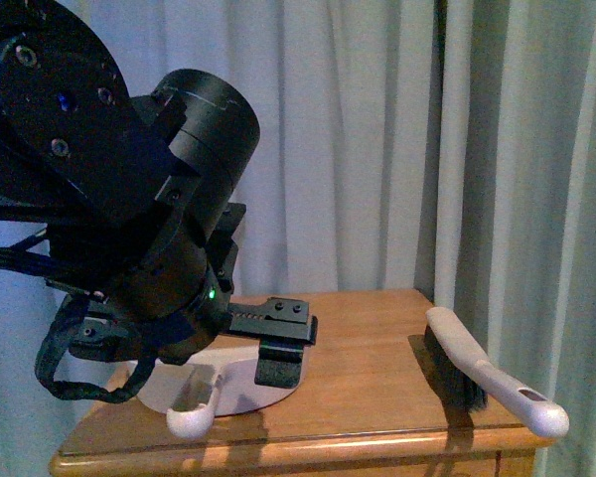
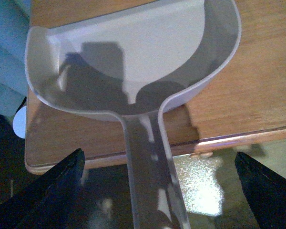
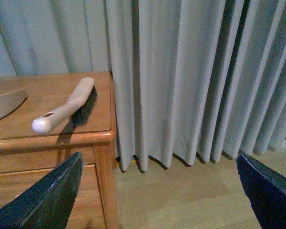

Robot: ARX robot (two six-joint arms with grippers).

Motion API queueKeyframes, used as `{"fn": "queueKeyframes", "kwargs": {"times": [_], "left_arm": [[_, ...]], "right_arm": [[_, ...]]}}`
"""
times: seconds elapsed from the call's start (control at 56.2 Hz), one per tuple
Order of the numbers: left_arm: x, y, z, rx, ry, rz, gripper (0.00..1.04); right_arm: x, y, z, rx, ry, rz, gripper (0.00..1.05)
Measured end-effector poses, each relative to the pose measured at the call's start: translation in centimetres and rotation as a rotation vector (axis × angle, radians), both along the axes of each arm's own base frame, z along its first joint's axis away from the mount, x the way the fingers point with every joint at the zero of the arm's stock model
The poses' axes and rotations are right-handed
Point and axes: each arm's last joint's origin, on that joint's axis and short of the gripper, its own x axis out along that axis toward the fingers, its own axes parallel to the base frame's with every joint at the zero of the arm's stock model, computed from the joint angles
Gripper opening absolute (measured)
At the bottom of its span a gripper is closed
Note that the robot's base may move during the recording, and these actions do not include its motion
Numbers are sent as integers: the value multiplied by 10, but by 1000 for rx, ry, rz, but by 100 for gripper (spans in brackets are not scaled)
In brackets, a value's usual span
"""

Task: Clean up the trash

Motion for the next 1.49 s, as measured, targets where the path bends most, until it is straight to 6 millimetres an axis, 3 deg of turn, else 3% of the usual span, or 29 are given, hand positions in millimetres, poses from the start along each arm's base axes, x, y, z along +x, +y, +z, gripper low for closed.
{"fn": "queueKeyframes", "kwargs": {"times": [0.764,1.191,1.369,1.493], "left_arm": [[15,10,-40,51,58,21,97],[14,14,-44,75,42,19,28],[15,17,-37,83,-30,10,27],[13,19,-3,29,-259,-26,27]], "right_arm": [[0,0,0,0,0,0,97],[0,0,0,0,0,0,97],[0,0,0,0,0,0,97],[0,0,0,0,0,0,97]]}}
